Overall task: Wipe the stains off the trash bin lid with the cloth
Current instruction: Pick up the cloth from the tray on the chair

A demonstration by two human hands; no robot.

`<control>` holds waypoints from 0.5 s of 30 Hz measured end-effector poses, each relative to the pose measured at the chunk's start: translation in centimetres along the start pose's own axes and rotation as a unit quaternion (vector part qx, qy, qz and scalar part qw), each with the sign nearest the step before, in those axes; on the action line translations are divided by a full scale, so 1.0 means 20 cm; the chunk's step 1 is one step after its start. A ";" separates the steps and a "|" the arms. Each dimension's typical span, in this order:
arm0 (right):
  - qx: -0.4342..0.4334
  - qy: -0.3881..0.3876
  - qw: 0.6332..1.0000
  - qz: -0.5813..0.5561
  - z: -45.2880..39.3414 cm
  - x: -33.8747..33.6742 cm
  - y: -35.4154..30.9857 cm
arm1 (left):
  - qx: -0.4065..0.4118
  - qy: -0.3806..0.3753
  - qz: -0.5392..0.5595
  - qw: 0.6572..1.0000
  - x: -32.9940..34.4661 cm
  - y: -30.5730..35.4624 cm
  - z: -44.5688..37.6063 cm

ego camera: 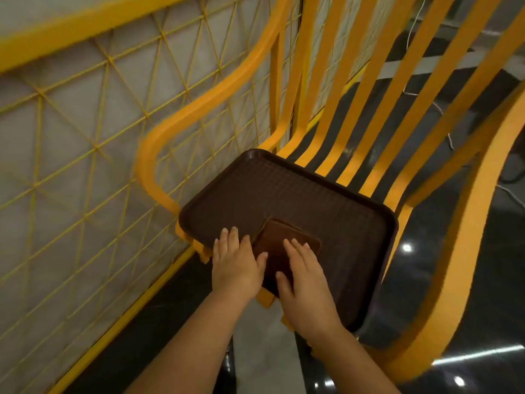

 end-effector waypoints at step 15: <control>-0.021 -0.042 0.994 0.100 -0.06 0.07 0.04 | -0.052 0.059 0.315 0.946 -0.12 0.07 0.05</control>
Point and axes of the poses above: each hand's wrist, its own z-axis away from the middle knuckle, its own x-axis out of the palm, y = z × x, the point moved 4 cm from there along -z, towards the middle knuckle, and after that the axes turned 4 degrees about x, right-handed, at the moved point
